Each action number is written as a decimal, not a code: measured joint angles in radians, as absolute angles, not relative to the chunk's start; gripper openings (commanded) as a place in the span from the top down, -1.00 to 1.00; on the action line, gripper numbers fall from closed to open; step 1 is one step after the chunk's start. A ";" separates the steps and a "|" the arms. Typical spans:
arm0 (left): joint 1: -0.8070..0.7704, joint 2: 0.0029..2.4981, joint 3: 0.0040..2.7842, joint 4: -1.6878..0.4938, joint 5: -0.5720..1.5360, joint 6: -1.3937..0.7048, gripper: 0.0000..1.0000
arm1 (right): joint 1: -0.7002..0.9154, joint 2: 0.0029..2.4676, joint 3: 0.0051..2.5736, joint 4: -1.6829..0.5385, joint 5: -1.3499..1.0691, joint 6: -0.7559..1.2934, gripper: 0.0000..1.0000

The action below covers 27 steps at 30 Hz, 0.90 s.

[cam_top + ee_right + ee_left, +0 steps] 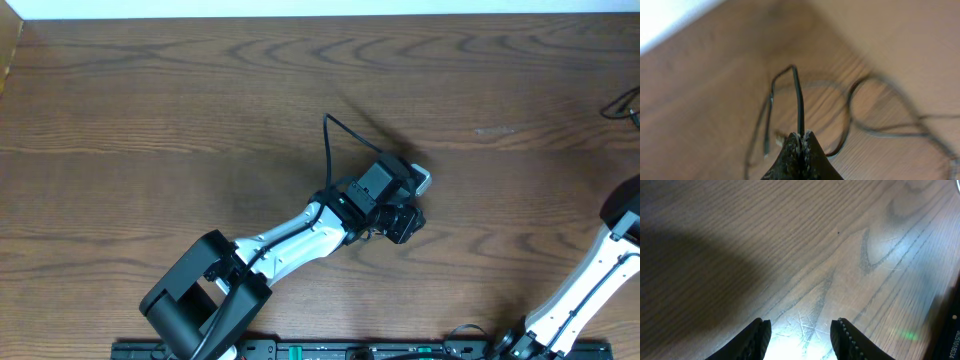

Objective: Untangle cables

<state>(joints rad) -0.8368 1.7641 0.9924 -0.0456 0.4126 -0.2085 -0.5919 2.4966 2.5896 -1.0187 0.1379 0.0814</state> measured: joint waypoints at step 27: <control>-0.837 1.764 0.992 -0.051 0.393 -0.202 0.10 | -0.694 2.625 2.589 -1.061 0.237 0.224 -0.86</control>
